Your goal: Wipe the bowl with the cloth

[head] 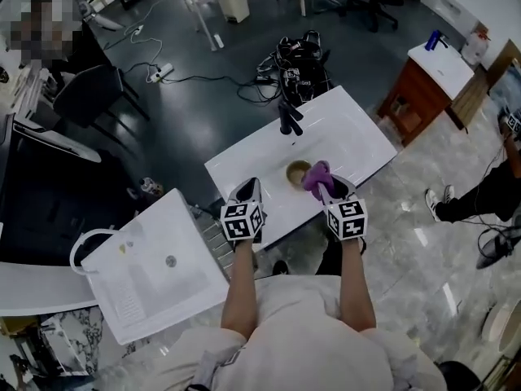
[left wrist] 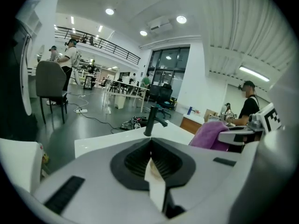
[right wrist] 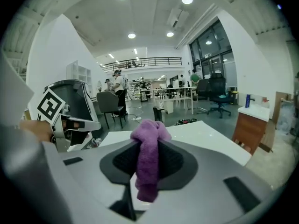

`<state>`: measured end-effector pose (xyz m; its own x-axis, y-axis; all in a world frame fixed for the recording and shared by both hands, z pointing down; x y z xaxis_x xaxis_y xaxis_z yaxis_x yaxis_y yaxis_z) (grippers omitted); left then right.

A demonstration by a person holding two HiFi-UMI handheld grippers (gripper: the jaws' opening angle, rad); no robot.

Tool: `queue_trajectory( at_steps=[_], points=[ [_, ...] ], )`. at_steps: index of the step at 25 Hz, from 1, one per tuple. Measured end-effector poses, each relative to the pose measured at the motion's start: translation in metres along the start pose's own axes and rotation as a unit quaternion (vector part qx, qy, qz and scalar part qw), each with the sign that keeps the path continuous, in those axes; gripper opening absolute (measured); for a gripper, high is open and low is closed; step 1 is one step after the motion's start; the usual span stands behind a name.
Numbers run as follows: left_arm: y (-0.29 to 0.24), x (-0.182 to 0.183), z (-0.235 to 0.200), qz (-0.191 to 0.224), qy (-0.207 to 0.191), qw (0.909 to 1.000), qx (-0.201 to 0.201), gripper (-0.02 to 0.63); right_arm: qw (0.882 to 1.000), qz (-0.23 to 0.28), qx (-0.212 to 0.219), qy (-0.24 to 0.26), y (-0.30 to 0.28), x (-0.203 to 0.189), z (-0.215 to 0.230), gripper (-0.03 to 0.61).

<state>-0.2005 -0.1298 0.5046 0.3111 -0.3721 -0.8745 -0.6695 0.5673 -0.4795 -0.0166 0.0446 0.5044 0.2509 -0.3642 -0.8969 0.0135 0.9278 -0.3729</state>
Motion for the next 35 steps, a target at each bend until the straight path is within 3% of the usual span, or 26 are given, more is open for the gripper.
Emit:
queue_trajectory(
  at_steps=[4, 8, 10, 13, 18, 23, 25, 28, 31, 35],
  points=[
    [-0.031, -0.009, -0.004, -0.001, 0.04, 0.9976, 0.057, 0.008, 0.994, -0.017, 0.101, 0.048, -0.041, 0.01, 0.032, 0.091],
    [-0.066, 0.005, -0.003, 0.001, 0.049, 0.9939, 0.098, 0.008, 0.969, -0.017, 0.218, 0.111, -0.079, 0.04, 0.056, 0.091],
    [-0.069, 0.008, 0.001, -0.002, 0.078, 0.9905, 0.113, 0.008, 0.953, -0.038, 0.265, 0.138, -0.085, 0.05, 0.059, 0.091],
    [-0.062, -0.001, 0.006, -0.019, 0.13, 0.9813, 0.141, 0.008, 0.931, -0.087, 0.308, 0.174, -0.092, 0.052, 0.06, 0.091],
    [-0.062, -0.014, 0.019, -0.055, 0.166, 0.9706, 0.165, 0.008, 0.904, -0.134, 0.352, 0.2, -0.115, 0.053, 0.078, 0.091],
    [-0.088, -0.037, 0.029, -0.1, 0.167, 0.9698, 0.147, 0.008, 0.877, -0.168, 0.391, 0.225, -0.122, 0.044, 0.091, 0.091],
    [-0.104, -0.046, 0.03, -0.142, 0.152, 0.9695, 0.129, 0.008, 0.861, -0.169, 0.415, 0.24, -0.119, 0.042, 0.094, 0.091],
    [-0.128, -0.064, 0.036, -0.215, 0.161, 0.9596, 0.082, 0.012, 0.84, -0.168, 0.44, 0.268, -0.116, 0.041, 0.102, 0.091],
    [-0.141, -0.084, 0.039, -0.253, 0.189, 0.9474, 0.055, 0.05, 0.835, -0.18, 0.444, 0.271, -0.115, 0.04, 0.113, 0.091],
    [-0.157, -0.101, 0.035, -0.277, 0.22, 0.9342, 0.042, 0.074, 0.838, -0.19, 0.436, 0.267, -0.116, 0.038, 0.132, 0.091]
  ],
)
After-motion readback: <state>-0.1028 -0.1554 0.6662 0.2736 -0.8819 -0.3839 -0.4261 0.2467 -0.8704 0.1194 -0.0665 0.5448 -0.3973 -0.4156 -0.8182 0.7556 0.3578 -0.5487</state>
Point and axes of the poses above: the fingertips, and each gripper's own axes: y backward along the fingers, z to its right, x out of its top, the point moved 7 cm from there along y, backward along the fingers, and after that the axes turned 11 degrees about x, right-handed, at the moved point
